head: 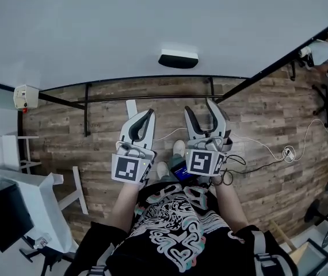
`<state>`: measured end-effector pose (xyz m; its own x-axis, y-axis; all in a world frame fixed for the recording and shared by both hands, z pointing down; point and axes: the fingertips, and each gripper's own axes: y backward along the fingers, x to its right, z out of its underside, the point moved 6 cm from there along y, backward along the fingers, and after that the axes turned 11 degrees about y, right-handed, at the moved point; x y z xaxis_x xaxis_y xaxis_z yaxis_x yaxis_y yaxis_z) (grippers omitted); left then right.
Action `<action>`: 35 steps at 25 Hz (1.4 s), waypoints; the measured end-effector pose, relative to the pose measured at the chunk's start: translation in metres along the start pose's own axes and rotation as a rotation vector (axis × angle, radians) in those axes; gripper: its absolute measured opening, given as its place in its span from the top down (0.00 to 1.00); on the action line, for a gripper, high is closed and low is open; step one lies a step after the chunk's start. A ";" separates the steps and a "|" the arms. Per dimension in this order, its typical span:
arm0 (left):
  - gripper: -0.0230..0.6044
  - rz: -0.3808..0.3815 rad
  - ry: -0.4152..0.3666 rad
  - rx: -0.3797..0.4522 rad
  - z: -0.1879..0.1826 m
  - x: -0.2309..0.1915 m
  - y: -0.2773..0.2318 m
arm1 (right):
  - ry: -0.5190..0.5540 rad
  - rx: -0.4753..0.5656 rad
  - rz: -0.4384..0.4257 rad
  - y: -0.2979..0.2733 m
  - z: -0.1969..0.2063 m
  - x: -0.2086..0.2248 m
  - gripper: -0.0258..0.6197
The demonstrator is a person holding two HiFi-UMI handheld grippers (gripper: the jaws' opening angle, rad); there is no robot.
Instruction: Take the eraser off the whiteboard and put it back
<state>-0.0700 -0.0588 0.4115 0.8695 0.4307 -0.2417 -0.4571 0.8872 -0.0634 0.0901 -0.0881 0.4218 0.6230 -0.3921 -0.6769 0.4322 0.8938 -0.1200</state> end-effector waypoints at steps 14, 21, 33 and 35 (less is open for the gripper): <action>0.93 -0.085 -0.028 0.005 -0.003 -0.012 -0.024 | 0.272 -0.034 0.053 -0.066 0.016 -0.001 0.44; 0.93 -0.087 -0.047 -0.007 -0.005 -0.027 -0.035 | 0.308 -0.058 0.053 -0.082 0.018 -0.006 0.43; 0.93 -0.064 -0.072 -0.061 -0.006 -0.061 -0.052 | 0.391 -0.120 0.103 -0.120 0.017 -0.009 0.41; 0.93 -0.055 -0.070 -0.064 -0.006 -0.064 -0.055 | 0.408 -0.126 0.123 -0.124 0.018 -0.007 0.40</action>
<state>-0.1015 -0.1356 0.4242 0.9036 0.3942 -0.1679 -0.4173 0.8984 -0.1370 0.0443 -0.2003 0.4547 0.3453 -0.1855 -0.9200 0.2723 0.9579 -0.0909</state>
